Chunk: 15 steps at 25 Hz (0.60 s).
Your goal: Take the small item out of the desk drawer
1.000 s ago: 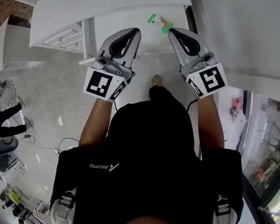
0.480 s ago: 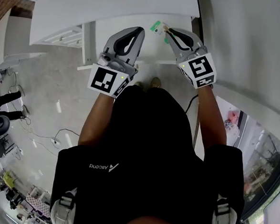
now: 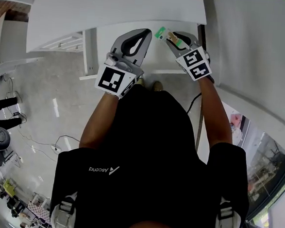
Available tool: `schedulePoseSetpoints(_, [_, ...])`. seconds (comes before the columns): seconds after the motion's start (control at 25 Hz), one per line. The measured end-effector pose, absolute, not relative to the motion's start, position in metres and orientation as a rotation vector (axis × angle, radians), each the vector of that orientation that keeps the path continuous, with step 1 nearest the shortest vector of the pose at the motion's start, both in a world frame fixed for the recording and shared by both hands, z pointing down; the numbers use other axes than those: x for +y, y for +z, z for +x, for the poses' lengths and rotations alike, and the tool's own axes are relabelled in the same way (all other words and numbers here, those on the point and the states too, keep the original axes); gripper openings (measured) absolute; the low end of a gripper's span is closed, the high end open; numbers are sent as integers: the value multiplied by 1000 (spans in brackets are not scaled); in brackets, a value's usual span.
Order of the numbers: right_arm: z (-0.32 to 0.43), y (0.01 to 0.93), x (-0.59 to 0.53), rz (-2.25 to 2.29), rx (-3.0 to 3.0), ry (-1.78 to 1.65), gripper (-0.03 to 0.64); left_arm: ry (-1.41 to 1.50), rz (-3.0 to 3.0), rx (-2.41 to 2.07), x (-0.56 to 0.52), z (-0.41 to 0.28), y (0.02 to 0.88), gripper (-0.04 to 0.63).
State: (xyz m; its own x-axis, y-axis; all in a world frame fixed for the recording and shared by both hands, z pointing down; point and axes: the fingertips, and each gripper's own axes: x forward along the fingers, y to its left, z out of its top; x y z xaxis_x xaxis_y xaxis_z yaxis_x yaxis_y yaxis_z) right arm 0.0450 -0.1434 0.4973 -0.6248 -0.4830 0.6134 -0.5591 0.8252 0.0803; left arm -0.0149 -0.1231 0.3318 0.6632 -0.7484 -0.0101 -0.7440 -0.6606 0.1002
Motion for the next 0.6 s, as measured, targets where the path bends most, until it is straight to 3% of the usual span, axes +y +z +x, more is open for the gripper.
schedulePoseSetpoints(0.4, [35, 590, -163, 671, -2178, 317, 290, -28, 2782, -1202, -139, -30, 352, -2])
schedulePoseSetpoints(0.6, [39, 625, -176, 642, -2093, 345, 331, 19, 2782, -1181, -141, -34, 363, -2])
